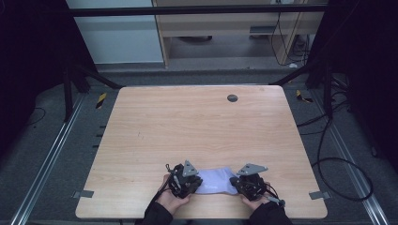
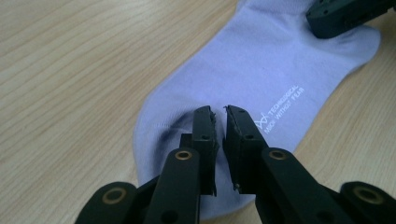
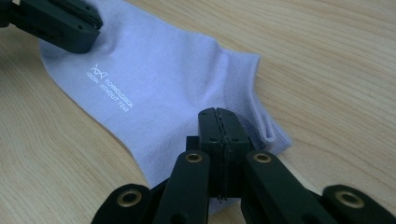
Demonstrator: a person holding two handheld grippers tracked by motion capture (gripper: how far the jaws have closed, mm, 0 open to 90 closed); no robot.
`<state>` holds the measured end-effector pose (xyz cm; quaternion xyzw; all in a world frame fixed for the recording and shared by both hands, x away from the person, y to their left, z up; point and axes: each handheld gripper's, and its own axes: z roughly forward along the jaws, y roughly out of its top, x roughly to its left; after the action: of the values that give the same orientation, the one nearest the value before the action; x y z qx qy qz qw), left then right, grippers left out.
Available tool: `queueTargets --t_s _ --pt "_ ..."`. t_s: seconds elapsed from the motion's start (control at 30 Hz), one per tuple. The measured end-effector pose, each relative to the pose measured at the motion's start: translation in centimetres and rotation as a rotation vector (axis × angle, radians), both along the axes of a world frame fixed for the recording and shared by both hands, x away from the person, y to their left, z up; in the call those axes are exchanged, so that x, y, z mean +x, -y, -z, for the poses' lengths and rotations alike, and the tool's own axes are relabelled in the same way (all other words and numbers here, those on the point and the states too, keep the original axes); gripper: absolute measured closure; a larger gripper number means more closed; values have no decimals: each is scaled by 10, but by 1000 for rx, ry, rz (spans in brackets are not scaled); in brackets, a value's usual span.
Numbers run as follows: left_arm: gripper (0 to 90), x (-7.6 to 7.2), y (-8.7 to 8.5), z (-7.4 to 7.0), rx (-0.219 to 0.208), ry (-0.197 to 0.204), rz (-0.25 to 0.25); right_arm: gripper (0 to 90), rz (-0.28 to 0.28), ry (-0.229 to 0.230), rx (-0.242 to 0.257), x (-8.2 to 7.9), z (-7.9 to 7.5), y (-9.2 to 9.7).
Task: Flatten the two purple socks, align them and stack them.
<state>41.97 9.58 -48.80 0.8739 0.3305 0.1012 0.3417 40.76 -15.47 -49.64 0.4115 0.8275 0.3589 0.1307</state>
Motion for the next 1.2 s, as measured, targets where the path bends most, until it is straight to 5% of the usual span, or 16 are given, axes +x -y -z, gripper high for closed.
queueTargets --t_s 0.17,0.3,0.6,0.8,1.2 --pt "767 0 -4 -8 -28 30 -4 891 0 13 23 0 -4 2" --pt "714 0 -18 -21 -74 76 -37 856 27 68 75 3 -12 14" --pt "591 11 -61 -33 -97 126 -148 648 172 140 119 14 -17 51" --pt "478 14 -93 -30 -90 140 -215 426 269 148 111 22 -13 75" --pt "334 8 -158 -16 -67 131 -325 283 351 121 108 28 -8 104"
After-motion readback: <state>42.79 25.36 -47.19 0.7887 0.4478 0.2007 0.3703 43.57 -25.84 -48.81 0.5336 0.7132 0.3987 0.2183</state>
